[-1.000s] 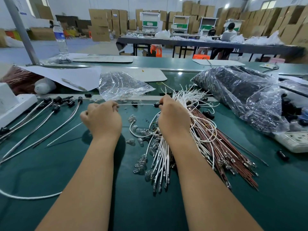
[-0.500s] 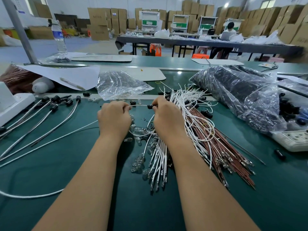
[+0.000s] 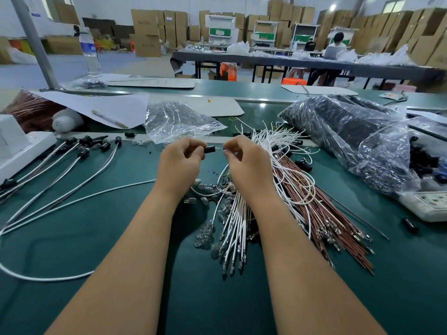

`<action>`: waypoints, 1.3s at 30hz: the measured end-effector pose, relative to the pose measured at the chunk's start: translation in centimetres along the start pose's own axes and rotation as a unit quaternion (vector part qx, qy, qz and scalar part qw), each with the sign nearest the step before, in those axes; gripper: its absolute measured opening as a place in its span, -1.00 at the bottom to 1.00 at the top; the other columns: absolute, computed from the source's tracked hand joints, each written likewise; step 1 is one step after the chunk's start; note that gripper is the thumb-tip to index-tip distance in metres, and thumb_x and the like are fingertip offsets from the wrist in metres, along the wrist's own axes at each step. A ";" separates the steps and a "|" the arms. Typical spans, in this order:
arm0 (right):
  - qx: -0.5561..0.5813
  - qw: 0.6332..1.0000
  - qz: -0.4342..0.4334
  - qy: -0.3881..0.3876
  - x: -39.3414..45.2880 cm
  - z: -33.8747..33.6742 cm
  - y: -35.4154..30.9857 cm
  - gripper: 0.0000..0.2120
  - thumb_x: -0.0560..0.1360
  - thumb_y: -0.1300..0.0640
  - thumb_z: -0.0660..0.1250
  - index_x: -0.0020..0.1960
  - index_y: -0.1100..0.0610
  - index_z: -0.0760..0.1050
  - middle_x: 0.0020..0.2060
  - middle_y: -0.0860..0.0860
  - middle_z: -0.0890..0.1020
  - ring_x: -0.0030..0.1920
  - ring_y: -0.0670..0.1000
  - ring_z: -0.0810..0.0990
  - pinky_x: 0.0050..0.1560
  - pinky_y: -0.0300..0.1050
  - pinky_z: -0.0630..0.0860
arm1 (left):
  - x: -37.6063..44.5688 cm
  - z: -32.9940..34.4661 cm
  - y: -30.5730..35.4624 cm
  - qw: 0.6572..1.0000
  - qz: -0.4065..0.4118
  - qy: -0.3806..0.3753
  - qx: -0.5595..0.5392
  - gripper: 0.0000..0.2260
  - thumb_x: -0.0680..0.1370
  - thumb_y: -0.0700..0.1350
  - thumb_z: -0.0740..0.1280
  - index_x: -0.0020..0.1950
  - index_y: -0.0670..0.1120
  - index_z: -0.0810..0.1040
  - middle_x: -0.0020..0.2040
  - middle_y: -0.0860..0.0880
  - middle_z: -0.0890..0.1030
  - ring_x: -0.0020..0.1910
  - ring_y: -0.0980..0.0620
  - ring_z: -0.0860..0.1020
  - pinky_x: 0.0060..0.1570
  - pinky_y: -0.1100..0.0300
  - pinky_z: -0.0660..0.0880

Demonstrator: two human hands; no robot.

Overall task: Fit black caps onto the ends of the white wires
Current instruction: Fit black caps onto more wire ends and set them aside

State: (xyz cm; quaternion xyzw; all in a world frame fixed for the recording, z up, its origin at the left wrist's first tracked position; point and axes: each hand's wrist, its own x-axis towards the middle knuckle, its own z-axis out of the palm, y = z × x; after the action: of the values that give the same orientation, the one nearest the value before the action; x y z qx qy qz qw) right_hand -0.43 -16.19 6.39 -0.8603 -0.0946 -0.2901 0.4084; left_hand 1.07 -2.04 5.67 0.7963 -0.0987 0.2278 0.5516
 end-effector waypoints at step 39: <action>0.130 0.990 0.052 0.030 0.2 0.2 0.0 -0.89 0.54 0.22 0.34 -0.15 0.07 0.53 -0.32 -0.15 0.54 -0.32 -0.11 0.48 -0.24 -0.16 0.44 | -0.5 0.3 0.6 0.999 0.020 -0.036 0.009 -0.96 0.55 -0.22 0.34 -0.09 -0.12 0.58 -0.32 -0.04 0.58 -0.38 0.07 0.47 -0.28 0.10 0.46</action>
State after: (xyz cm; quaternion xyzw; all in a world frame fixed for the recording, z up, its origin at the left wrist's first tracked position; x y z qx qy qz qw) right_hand -0.18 -16.06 6.38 -0.7943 -0.0742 -0.2793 0.5344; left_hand 0.43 -2.63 5.85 0.8068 -0.1323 0.2110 0.5358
